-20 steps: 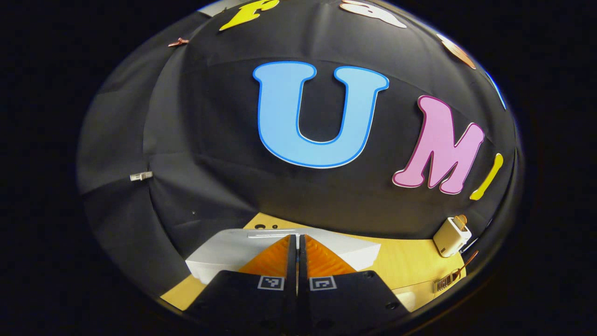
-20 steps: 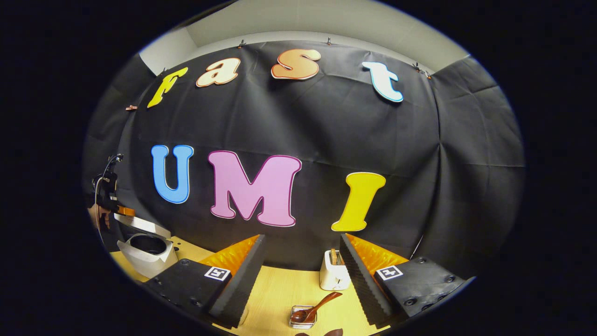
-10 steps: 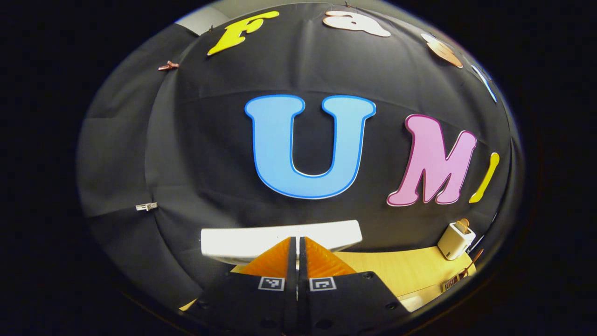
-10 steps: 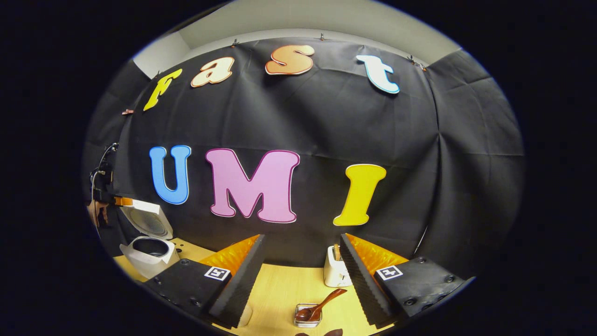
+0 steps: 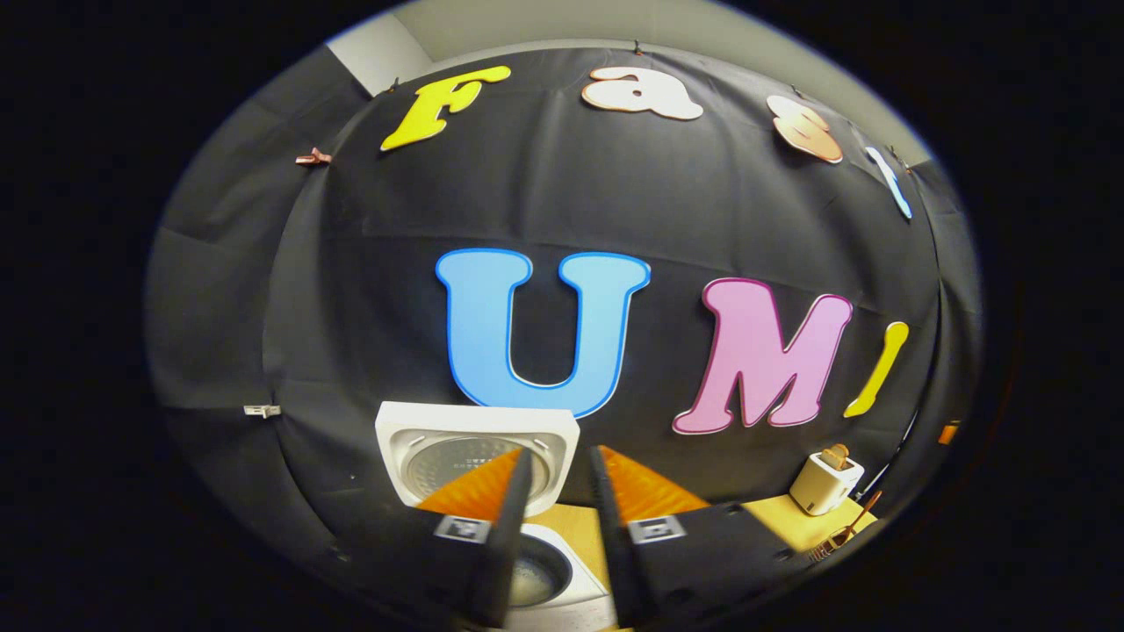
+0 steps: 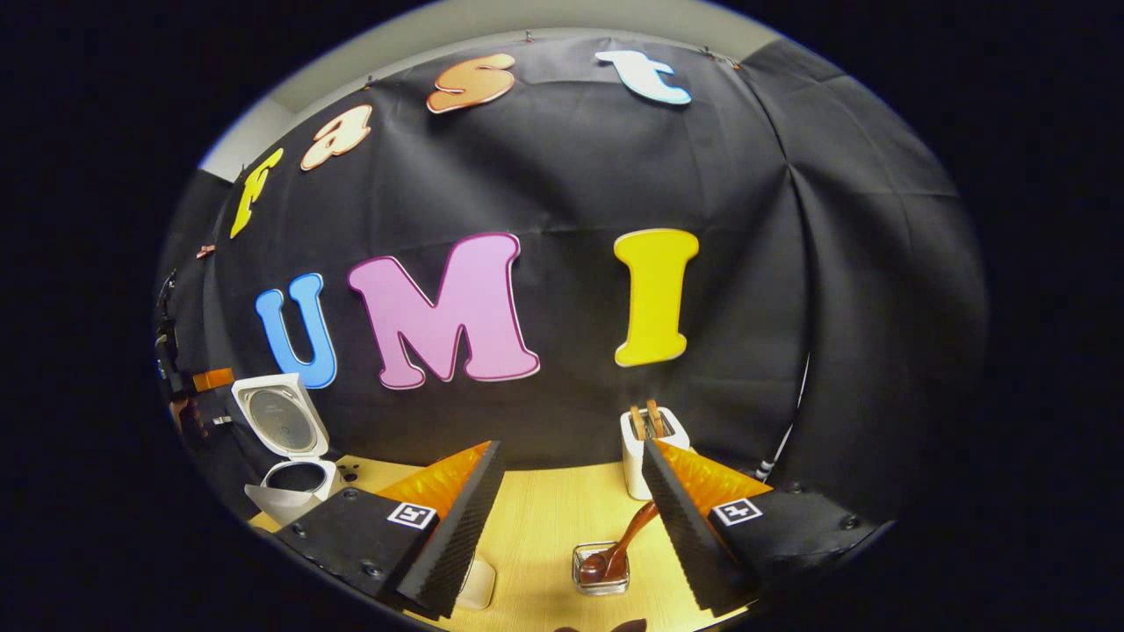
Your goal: Close the left gripper, press the button to open the rice cooker; take a wooden spoon from the chopstick holder with the right hand, scoop a spoonful of rice and pour it into the rice cooker, then put the wooden spoon back into the chopstick holder.
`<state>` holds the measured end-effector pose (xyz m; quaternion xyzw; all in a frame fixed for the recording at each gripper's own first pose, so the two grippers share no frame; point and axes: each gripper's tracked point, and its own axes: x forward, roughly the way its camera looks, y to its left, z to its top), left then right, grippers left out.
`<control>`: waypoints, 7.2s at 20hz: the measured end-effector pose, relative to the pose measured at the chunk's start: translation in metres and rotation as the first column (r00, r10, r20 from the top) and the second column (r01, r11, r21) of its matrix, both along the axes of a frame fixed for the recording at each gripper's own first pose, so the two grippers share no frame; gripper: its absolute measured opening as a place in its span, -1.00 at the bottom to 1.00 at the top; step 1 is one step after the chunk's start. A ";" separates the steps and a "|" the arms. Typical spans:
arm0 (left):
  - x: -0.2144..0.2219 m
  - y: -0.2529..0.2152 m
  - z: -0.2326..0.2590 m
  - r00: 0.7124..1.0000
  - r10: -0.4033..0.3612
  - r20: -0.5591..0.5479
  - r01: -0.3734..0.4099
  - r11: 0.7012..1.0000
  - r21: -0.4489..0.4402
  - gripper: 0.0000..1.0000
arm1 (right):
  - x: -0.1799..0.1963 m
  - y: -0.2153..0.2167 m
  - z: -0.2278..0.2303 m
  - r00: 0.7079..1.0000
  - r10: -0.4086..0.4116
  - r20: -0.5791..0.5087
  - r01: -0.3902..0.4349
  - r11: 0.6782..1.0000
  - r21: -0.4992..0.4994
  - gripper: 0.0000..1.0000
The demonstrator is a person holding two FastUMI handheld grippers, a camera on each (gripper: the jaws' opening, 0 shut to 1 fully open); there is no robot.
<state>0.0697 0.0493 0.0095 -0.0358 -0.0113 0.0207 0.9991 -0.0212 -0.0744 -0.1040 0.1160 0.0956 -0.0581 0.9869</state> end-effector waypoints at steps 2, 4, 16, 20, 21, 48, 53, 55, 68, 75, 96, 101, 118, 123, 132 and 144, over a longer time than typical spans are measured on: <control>-0.008 -0.005 0.000 1.000 0.015 -0.007 -0.015 1.000 0.010 0.87 | 0.005 -0.004 -0.026 0.999 0.020 -0.040 -0.019 1.000 0.025 0.96; -0.017 -0.014 -0.002 1.000 0.023 -0.016 -0.023 1.000 0.019 0.91 | 0.012 -0.007 -0.056 0.996 0.037 -0.080 -0.032 0.998 0.062 0.97; -0.058 -0.039 -0.015 0.989 0.095 -0.114 -0.086 0.992 0.088 0.92 | 0.058 -0.037 -0.211 0.954 0.102 -0.282 -0.019 0.959 0.283 0.92; -0.071 -0.046 -0.025 0.982 0.117 -0.147 -0.111 0.993 0.049 0.92 | 0.074 -0.032 -0.242 0.940 0.144 -0.309 -0.037 0.944 0.327 0.92; -0.074 -0.047 -0.030 0.979 0.125 -0.159 -0.119 0.992 0.043 0.92 | 0.078 -0.028 -0.247 0.938 0.159 -0.309 -0.048 0.940 0.338 0.92; -0.121 -0.028 -0.055 0.954 0.175 -0.242 -0.162 0.984 0.075 0.92 | 0.108 -0.019 -0.296 0.926 0.126 -0.355 0.023 0.922 0.387 -0.62; -0.124 -0.021 -0.054 0.959 0.163 -0.231 -0.147 0.985 0.085 0.92 | 0.104 -0.023 -0.263 0.951 0.087 -0.297 0.023 0.937 0.348 -0.65; -0.124 -0.018 -0.055 0.961 0.157 -0.226 -0.148 0.987 0.058 0.92 | 0.102 -0.024 -0.250 0.956 0.076 -0.285 0.025 0.942 0.333 -0.65; -0.130 0.016 -0.076 0.965 0.146 -0.217 -0.149 0.989 0.003 0.92 | 0.098 0.011 -0.141 0.981 0.104 -0.165 -0.059 0.965 0.254 -0.70; -0.127 0.040 -0.079 0.969 0.131 -0.208 -0.134 0.991 0.001 0.92 | 0.096 0.141 -0.112 0.947 0.292 -0.134 -0.261 0.942 0.210 -0.70; -0.081 0.078 -0.110 0.964 -0.038 -0.264 0.044 0.999 0.016 0.92 | 0.076 0.260 -0.253 0.897 0.205 -0.392 -0.306 0.928 -0.214 -0.69; -0.073 0.085 -0.113 0.964 -0.046 -0.260 0.048 0.999 0.005 0.92 | 0.072 0.301 -0.263 0.880 0.247 -0.406 -0.277 0.961 -0.017 -0.70; -0.078 0.082 -0.094 0.976 -0.053 -0.211 0.048 0.998 -0.028 0.91 | 0.073 0.277 -0.235 0.908 0.192 -0.373 0.015 0.873 0.487 -0.70; -0.078 0.077 -0.091 0.979 -0.077 -0.190 0.071 0.997 -0.041 0.90 | 0.086 0.250 -0.195 0.940 0.120 -0.319 0.092 0.812 0.576 -0.70; -0.071 0.092 -0.091 0.984 -0.092 -0.152 0.081 0.994 -0.076 0.90 | 0.138 0.263 -0.071 0.988 0.081 -0.131 0.049 0.642 0.765 -0.70; -0.077 0.144 -0.098 0.992 -0.016 -0.128 0.004 0.995 -0.099 0.90 | 0.206 0.425 -0.001 0.971 0.236 -0.025 -0.133 0.629 0.766 -0.70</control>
